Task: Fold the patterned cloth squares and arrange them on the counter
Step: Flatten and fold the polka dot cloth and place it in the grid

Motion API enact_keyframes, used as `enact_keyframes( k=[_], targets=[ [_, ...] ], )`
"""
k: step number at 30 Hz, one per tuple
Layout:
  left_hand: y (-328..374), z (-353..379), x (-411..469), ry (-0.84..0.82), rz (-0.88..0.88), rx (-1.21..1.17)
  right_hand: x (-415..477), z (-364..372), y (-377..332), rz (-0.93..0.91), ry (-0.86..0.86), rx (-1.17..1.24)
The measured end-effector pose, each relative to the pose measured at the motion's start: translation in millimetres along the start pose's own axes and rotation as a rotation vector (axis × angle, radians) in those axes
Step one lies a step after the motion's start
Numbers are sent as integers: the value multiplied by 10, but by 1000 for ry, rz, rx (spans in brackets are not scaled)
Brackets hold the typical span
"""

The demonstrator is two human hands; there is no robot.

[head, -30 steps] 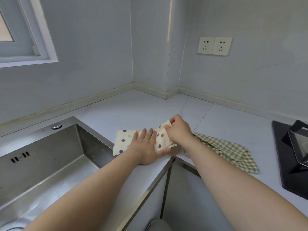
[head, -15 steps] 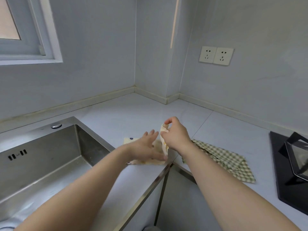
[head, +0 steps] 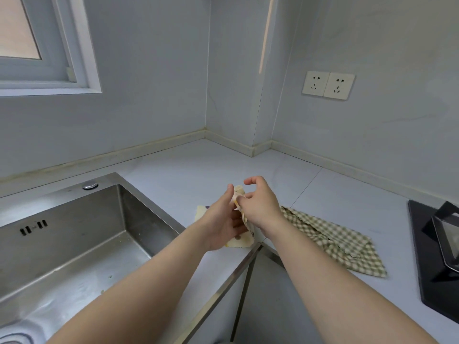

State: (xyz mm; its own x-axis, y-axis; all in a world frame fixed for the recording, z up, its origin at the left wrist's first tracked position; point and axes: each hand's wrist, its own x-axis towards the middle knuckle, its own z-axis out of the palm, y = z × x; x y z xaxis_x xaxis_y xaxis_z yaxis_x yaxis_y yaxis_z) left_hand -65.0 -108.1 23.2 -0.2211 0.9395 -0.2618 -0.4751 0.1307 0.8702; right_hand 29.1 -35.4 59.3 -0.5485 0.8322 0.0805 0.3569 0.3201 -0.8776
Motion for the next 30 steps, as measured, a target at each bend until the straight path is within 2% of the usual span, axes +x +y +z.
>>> enact_keyframes(
  k=[2, 6, 8, 10, 12, 13, 16, 20, 25, 30],
  targets=[
    [59, -62, -15, 1, -21, -34, -33, 20, 8, 2, -39, 22],
    [193, -276, 39, 150, -59, 30, -88, 63, 22, -29, -171, 134],
    [255, -348, 56, 229, -83, 105, -91, 77, 32, -49, -110, 224],
    [292, -416, 91, 385, -64, 231, -60, 83, 76, -35, 34, 273],
    [301, -459, 103, 513, -10, 448, -21, 84, 157, -32, 110, 178],
    [301, -470, 88, 539, 16, 575, -8, 89, 210, -39, 92, 88],
    [292, -494, 39, 585, 67, 843, -13, 131, 353, -46, -42, -152],
    [286, -554, 28, 600, 66, 831, -67, 181, 427, -73, -130, -288],
    [269, -632, 40, 617, 84, 850, -119, 197, 426, -96, -142, -335],
    [318, -721, 34, 631, 117, 991, -95, 188, 455, -4, -124, -263]
  ],
)
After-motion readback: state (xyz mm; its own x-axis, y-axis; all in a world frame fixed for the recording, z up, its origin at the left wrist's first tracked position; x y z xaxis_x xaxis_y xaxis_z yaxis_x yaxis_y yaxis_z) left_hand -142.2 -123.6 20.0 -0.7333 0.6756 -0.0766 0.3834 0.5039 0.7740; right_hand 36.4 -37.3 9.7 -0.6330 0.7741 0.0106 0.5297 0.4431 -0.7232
